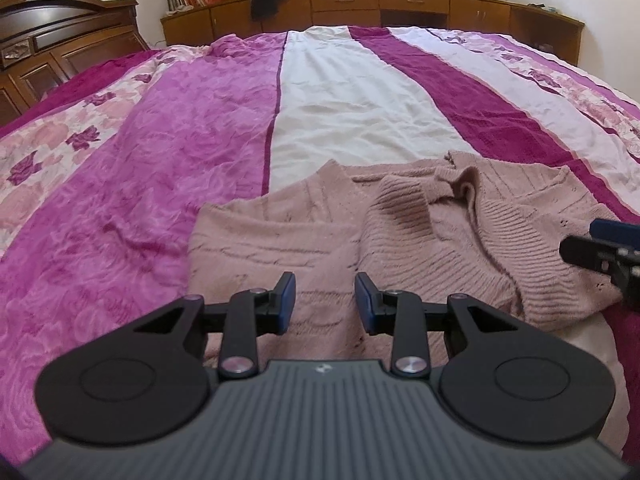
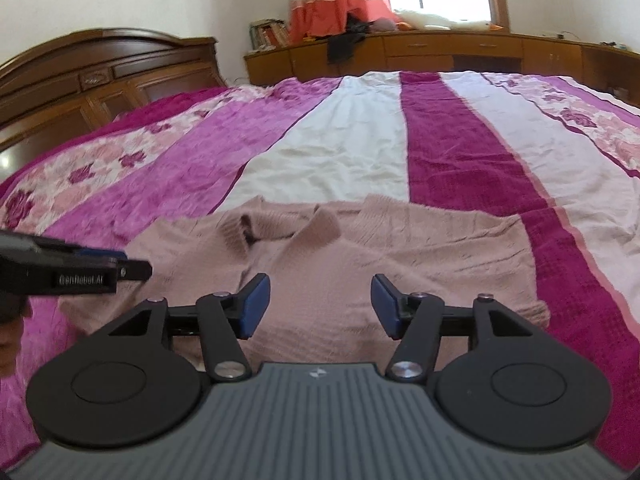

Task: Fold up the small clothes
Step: 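Lay the hem onto the folded sleeves and open both tools, then grasp the cardigan side edge with the right tool while the left tool grasps beside it, then lift the held side and fold it over the cardigan middle with both tools, then open both tools and release the folded side, then grasp the end of the folded cardigan with the right tool, then lift the end and fold it over the cardigan with the right tool, then open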

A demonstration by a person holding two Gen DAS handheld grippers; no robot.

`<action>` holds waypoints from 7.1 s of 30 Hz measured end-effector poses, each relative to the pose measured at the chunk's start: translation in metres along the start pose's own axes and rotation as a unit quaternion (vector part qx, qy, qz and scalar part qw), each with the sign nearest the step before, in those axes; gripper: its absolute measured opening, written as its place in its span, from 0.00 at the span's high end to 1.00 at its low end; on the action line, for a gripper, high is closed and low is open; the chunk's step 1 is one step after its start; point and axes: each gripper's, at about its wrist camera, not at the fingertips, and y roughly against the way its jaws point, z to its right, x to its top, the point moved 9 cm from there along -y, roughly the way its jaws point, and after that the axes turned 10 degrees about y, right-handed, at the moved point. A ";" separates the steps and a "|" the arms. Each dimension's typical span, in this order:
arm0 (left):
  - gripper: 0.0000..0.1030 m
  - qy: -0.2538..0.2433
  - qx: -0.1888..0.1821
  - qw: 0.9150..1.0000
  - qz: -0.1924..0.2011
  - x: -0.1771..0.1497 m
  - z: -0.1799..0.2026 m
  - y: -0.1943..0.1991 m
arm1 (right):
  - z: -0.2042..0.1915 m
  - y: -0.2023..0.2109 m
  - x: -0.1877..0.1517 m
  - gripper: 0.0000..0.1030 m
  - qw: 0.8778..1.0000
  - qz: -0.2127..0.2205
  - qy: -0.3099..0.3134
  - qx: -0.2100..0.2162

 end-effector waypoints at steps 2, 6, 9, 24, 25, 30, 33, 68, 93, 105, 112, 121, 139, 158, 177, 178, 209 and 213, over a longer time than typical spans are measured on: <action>0.66 0.004 -0.001 1.000 -0.002 -0.002 -0.002 0.001 | -0.007 0.000 -0.005 0.36 1.000 -0.005 0.008 0.009; 0.66 0.003 -0.004 1.000 -0.004 -0.006 -0.004 0.004 | -0.023 -0.001 -0.014 0.35 0.999 -0.011 0.045 0.019; 0.66 0.001 -0.006 1.000 -0.005 -0.007 -0.003 0.007 | -0.029 0.003 -0.020 0.34 0.997 -0.010 0.082 -0.002; 0.66 -0.015 -0.032 0.999 -0.010 -0.016 0.016 0.017 | -0.039 -0.009 -0.027 0.67 0.994 -0.023 0.105 0.010; 0.66 -0.017 -0.036 0.999 -0.010 -0.016 0.017 0.018 | -0.035 -0.009 -0.026 0.74 0.995 -0.021 0.095 0.009; 0.52 -0.028 -0.054 0.998 -0.011 -0.019 0.028 0.021 | -0.023 -0.008 -0.019 0.86 0.996 -0.019 0.085 -0.006; 0.49 -0.042 -0.066 0.997 -0.002 -0.021 0.037 0.025 | -0.020 -0.009 -0.017 0.86 0.996 -0.020 0.081 -0.004; 0.91 -0.110 0.007 0.990 0.093 0.051 -0.002 0.003 | 0.054 -0.013 0.035 0.91 0.993 0.001 0.099 -0.062; 0.88 -0.066 0.089 0.994 0.019 0.052 -0.089 -0.136 | 0.191 -0.135 0.003 0.90 0.986 -0.094 0.049 -0.127; 0.87 -0.019 0.069 0.997 0.014 0.056 -0.097 -0.089 | 0.181 -0.092 0.012 0.64 0.987 -0.072 0.026 -0.143; 0.87 0.015 0.058 0.998 0.008 0.049 -0.100 -0.053 | 0.172 -0.050 0.008 0.53 0.989 -0.053 -0.005 -0.135; 0.86 0.048 0.049 0.997 -0.018 0.030 -0.093 -0.019 | 0.158 -0.015 -0.004 0.50 0.991 -0.052 -0.051 -0.109; 0.86 0.106 0.052 0.991 -0.059 -0.013 -0.095 0.011 | 0.160 0.005 -0.050 0.43 0.975 -0.067 -0.212 -0.027; 0.70 0.112 0.070 0.988 -0.077 -0.038 -0.087 0.022 | 0.168 -0.014 -0.074 0.42 0.946 -0.046 -0.316 0.047; 0.70 0.112 0.079 0.987 -0.089 -0.043 -0.086 0.022 | 0.168 -0.025 -0.071 0.66 0.928 -0.006 -0.364 0.078; 0.70 0.112 0.078 0.987 -0.089 -0.042 -0.086 0.022 | 0.168 -0.025 -0.071 0.67 0.927 -0.004 -0.367 0.081; 0.70 0.091 0.094 0.991 -0.040 0.008 -0.131 0.036 | 0.068 -0.001 0.071 0.72 0.954 0.060 -0.240 0.169; 0.70 0.085 0.096 0.991 -0.033 0.015 -0.139 0.037 | 0.035 -0.004 0.097 0.73 0.953 0.063 -0.222 0.195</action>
